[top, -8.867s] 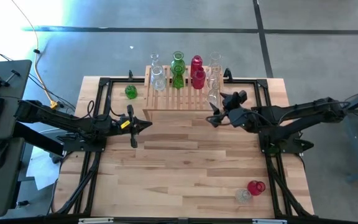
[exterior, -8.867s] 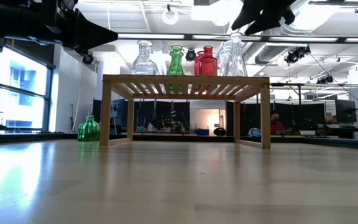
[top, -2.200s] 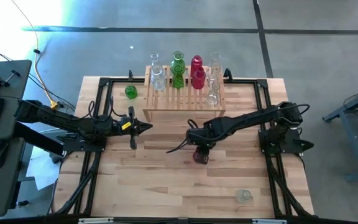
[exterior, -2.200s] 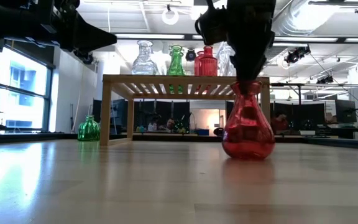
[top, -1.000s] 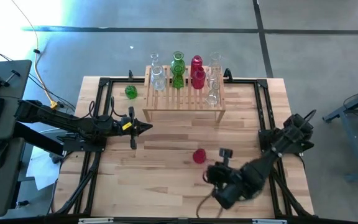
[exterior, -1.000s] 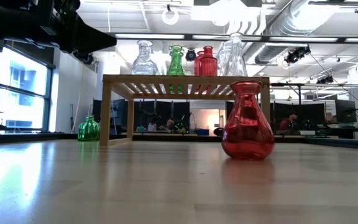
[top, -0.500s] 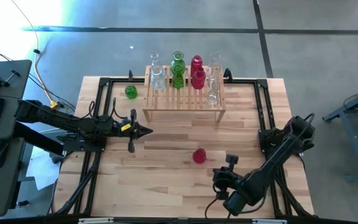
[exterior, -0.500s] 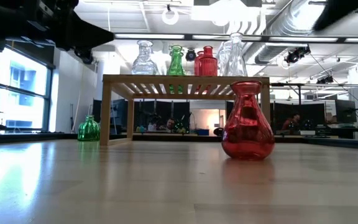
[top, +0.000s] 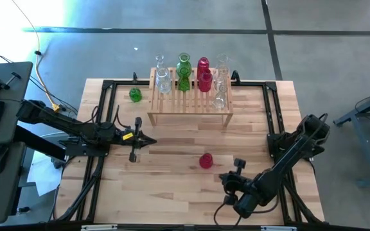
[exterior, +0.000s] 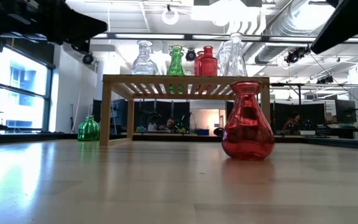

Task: Sort vases onto shelf
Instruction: Put the red vase on the shelf aligned with the other red vases

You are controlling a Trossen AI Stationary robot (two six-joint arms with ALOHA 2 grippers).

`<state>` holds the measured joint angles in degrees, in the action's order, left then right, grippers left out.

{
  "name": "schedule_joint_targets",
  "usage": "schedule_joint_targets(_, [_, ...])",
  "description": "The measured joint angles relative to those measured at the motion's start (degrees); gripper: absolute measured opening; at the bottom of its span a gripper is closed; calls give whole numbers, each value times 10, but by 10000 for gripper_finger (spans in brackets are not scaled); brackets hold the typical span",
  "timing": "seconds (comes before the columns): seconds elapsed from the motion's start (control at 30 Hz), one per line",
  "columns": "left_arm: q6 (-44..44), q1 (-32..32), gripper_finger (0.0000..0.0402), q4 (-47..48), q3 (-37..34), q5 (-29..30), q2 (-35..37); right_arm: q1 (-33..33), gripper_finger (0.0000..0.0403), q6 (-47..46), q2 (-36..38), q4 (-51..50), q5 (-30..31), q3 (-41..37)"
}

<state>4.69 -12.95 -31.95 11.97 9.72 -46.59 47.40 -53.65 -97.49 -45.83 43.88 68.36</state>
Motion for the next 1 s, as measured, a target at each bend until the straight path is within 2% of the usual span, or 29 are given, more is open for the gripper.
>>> schedule_joint_targets(0.33, [0,0,0,-4,0,3,0,-2,0,-4,0,51,-7,0])
schedule_joint_targets(0.63, [0,0,0,-4,0,3,0,-2,9,-7,-34,126,1,0])
schedule_joint_targets(0.77, [0,0,0,-5,0,3,0,-6,52,-32,-49,125,8,0])
schedule_joint_targets(1.0, [0,0,0,-4,0,3,0,-23,167,-76,-54,124,72,0])
